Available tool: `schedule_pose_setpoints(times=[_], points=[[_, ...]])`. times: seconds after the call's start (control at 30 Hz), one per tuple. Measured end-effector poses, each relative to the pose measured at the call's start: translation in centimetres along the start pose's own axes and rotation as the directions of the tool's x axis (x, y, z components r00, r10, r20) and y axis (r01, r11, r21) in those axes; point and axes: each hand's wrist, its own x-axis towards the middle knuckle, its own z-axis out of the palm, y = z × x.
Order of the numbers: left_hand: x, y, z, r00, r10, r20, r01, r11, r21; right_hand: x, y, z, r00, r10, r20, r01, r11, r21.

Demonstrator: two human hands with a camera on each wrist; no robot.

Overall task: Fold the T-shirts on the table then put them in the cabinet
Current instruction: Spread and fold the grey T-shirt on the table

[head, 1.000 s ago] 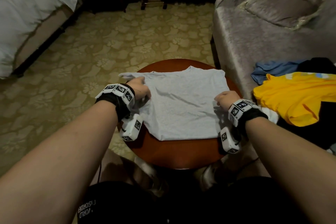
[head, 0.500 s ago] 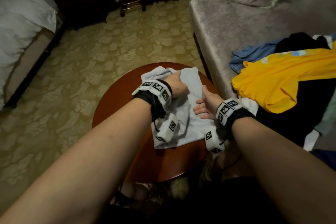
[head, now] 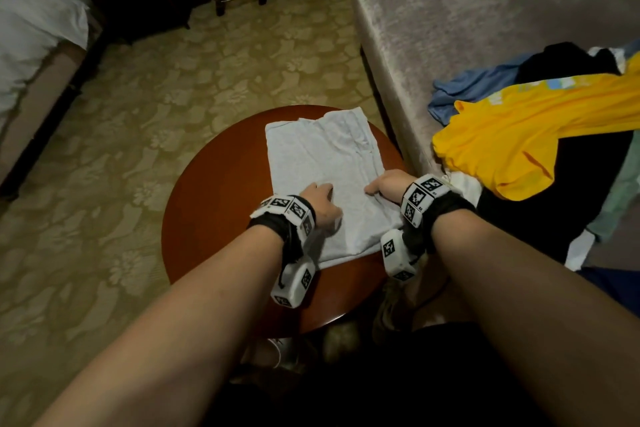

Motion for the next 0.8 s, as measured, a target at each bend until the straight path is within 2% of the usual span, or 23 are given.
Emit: schedule_pose_setpoints(times=[0.1,0.2,0.27,0.3,0.37,0.43,0.47,0.57,0.63,0.67,0.73,0.8], points=[[0.8,-1.3,2.2,0.999,-0.031,-0.035,0.032,0.999,0.020,-0.3,-0.2,0.7,0.999,0.024,0.023,-0.023,0.999,-0.040],[1.1,-2.3,3.1,0.998,-0.033,-0.054,0.033,0.999,0.008,-1.2,-0.5,1.2,0.998,0.031,0.059,-0.032,0.999,0.027],[1.1,-2.8,3.1,0.999,-0.025,-0.042,0.026,0.999,0.026,-1.5,-1.3,1.1,0.999,0.029,0.034,-0.027,0.996,-0.080],[1.0,-3.2,3.1,0.999,-0.028,-0.032,0.030,0.999,0.036,-1.3,-1.9,0.9,0.999,0.013,-0.041,-0.019,0.988,-0.155],[1.1,-4.2,3.0,1.000,-0.025,-0.013,0.025,0.998,0.049,-0.7,-2.8,0.3,0.968,-0.096,-0.233,0.030,0.962,-0.273],[0.9,-5.3,2.6,1.000,0.002,-0.011,-0.002,0.997,0.073,0.1,-3.7,0.4,0.906,-0.263,-0.333,0.128,0.917,-0.377],[0.9,-5.9,2.4,1.000,0.025,-0.014,-0.024,0.995,0.099,0.6,-4.1,0.9,0.884,-0.343,-0.317,0.190,0.884,-0.427],[0.9,-7.3,2.2,0.998,0.068,-0.018,-0.064,0.985,0.161,1.1,-5.8,3.2,0.845,-0.524,-0.108,0.357,0.703,-0.615],[1.0,-8.4,2.1,0.997,0.075,0.004,-0.074,0.985,0.157,1.9,-6.5,4.4,0.865,-0.501,0.009,0.357,0.603,-0.713],[1.0,-9.1,1.9,0.996,0.083,0.015,-0.084,0.983,0.160,2.5,-6.6,4.5,0.889,-0.457,0.020,0.321,0.591,-0.740],[0.6,-10.7,1.2,0.995,0.096,0.035,-0.101,0.974,0.201,3.3,-6.5,4.2,0.948,-0.318,-0.007,0.200,0.610,-0.766],[0.5,-12.7,0.3,0.995,0.084,0.046,-0.092,0.967,0.238,3.1,-6.1,3.7,0.978,-0.200,-0.052,0.080,0.596,-0.799]])
